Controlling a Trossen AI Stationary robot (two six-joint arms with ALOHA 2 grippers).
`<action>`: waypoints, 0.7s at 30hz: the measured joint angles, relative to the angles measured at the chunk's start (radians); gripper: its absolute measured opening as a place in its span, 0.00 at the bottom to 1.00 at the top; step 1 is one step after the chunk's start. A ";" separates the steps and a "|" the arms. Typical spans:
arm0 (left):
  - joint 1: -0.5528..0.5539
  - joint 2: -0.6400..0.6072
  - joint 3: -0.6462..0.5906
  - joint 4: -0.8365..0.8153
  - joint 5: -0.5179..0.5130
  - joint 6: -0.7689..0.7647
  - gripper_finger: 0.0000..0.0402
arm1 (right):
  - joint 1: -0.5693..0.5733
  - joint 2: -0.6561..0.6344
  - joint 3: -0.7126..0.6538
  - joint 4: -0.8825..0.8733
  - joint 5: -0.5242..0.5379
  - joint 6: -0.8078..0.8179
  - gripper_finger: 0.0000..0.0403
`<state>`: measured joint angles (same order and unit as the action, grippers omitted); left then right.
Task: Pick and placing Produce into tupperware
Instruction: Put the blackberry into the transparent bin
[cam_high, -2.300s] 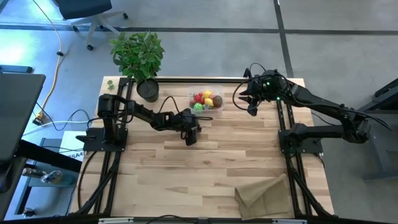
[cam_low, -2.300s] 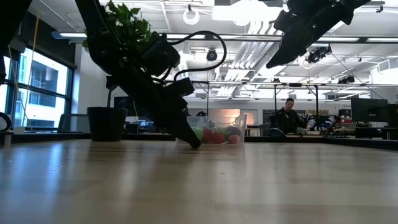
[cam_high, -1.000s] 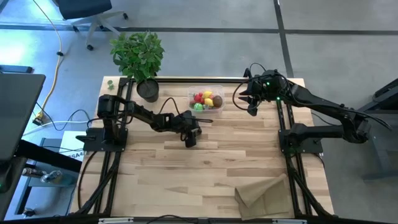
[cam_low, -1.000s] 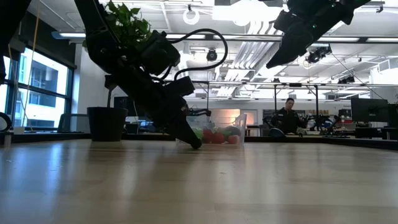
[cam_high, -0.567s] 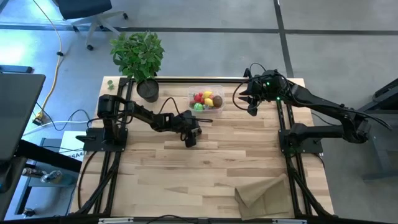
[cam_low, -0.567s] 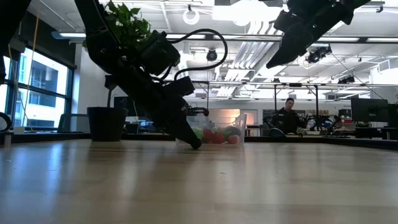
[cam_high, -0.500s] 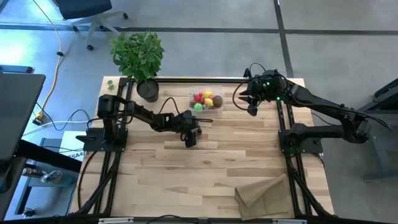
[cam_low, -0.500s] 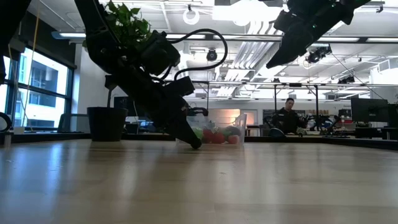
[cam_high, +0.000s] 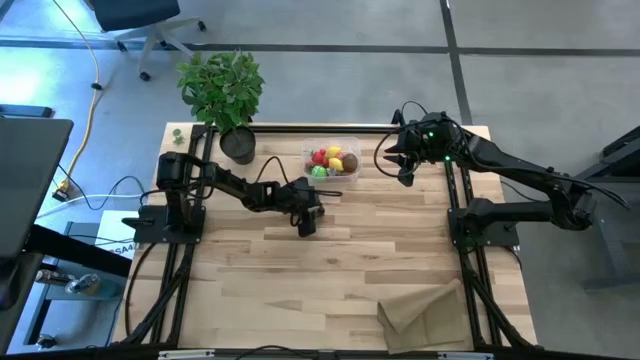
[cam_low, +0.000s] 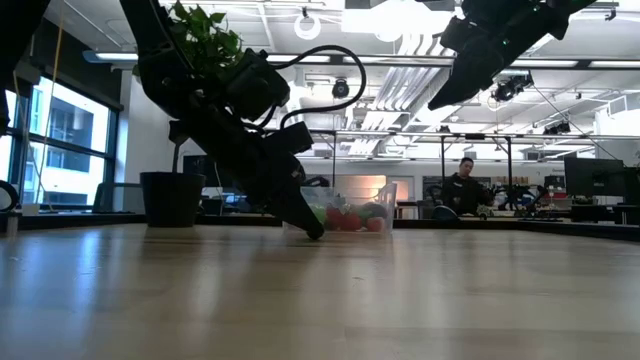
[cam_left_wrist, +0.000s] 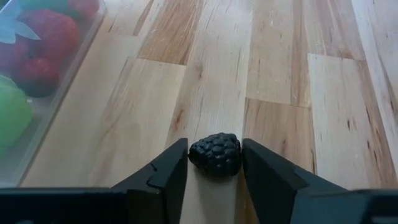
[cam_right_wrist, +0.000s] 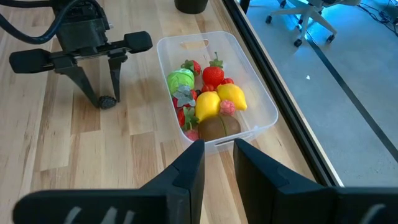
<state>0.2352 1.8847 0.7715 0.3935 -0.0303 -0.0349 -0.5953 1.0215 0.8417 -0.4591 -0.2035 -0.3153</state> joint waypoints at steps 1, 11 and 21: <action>0.000 0.000 0.000 0.000 0.000 -0.004 0.33 | 0.000 0.000 0.000 0.000 0.000 0.000 0.19; 0.000 0.000 0.000 0.000 0.000 -0.022 0.29 | 0.000 0.000 0.000 0.000 0.000 0.000 0.19; 0.000 0.000 0.000 0.003 0.000 -0.022 0.29 | 0.000 0.000 0.000 0.000 0.000 0.000 0.19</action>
<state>0.2352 1.8843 0.7715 0.3969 -0.0302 -0.0570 -0.5951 1.0214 0.8417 -0.4591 -0.2035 -0.3157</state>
